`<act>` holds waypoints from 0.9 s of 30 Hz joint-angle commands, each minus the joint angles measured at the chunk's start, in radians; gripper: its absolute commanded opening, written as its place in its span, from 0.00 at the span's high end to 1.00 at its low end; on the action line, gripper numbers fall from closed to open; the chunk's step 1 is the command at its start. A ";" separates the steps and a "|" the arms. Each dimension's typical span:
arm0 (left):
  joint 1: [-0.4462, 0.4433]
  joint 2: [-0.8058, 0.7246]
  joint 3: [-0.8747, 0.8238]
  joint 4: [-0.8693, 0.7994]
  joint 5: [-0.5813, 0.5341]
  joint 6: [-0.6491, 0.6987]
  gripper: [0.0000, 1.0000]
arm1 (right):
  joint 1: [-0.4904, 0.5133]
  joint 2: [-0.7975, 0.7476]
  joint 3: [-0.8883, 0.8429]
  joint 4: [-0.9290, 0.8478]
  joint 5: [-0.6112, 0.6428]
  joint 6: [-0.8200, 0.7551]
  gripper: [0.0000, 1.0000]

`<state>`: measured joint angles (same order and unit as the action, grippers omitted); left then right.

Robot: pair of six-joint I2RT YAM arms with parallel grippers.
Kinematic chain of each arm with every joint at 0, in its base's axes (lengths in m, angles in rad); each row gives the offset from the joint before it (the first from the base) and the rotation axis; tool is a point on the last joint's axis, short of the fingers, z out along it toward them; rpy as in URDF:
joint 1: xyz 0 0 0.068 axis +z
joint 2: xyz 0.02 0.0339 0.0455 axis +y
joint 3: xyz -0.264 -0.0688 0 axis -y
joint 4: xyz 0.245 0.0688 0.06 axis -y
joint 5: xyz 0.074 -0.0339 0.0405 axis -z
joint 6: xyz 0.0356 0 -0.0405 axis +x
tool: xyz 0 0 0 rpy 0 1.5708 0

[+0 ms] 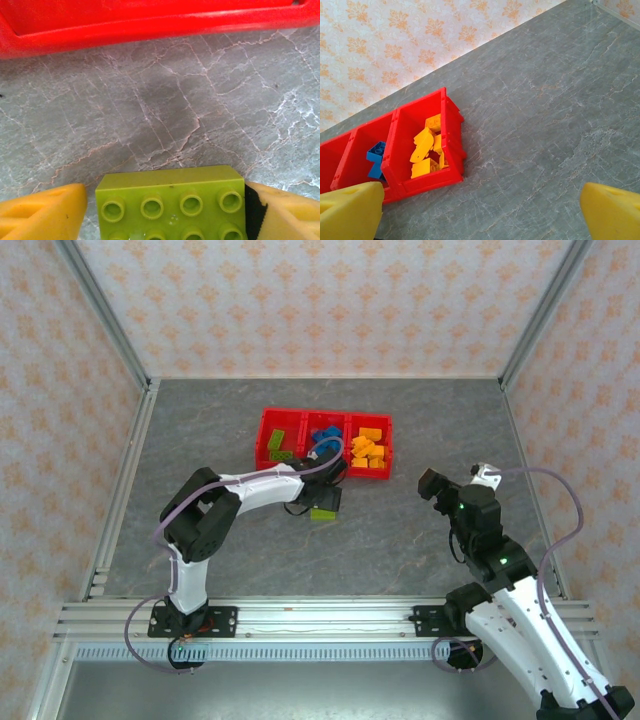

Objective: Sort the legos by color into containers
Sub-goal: Pick up the lego from the center of the table.

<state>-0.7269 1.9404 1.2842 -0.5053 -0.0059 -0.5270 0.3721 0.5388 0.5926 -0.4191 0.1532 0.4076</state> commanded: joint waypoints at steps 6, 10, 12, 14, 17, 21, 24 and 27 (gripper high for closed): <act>-0.011 0.038 0.007 0.002 0.011 -0.012 0.30 | -0.001 -0.012 -0.005 0.009 0.010 -0.004 0.00; -0.011 0.039 0.005 0.002 0.009 -0.009 0.40 | -0.001 -0.010 -0.005 0.009 0.011 -0.001 0.00; -0.011 0.039 0.000 0.007 0.008 -0.004 0.42 | -0.001 -0.011 -0.007 0.013 0.015 0.000 0.00; -0.011 0.032 -0.002 0.005 0.001 -0.005 0.45 | -0.001 -0.008 -0.008 0.012 0.017 0.001 0.00; -0.011 0.004 -0.012 0.021 -0.015 -0.008 0.50 | -0.001 -0.008 -0.005 0.009 0.019 0.000 0.00; -0.010 -0.061 -0.019 0.026 -0.042 -0.004 0.52 | 0.000 -0.003 -0.005 0.005 0.019 0.003 0.00; 0.002 -0.088 -0.008 0.006 -0.059 0.005 0.53 | 0.000 -0.008 -0.004 0.004 0.040 0.010 0.00; 0.025 -0.116 0.000 -0.001 -0.067 0.014 0.55 | -0.001 -0.008 -0.005 0.004 0.039 0.009 0.00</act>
<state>-0.7219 1.8851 1.2743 -0.4870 -0.0235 -0.5270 0.3721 0.5385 0.5926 -0.4194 0.1608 0.4084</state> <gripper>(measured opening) 0.595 0.998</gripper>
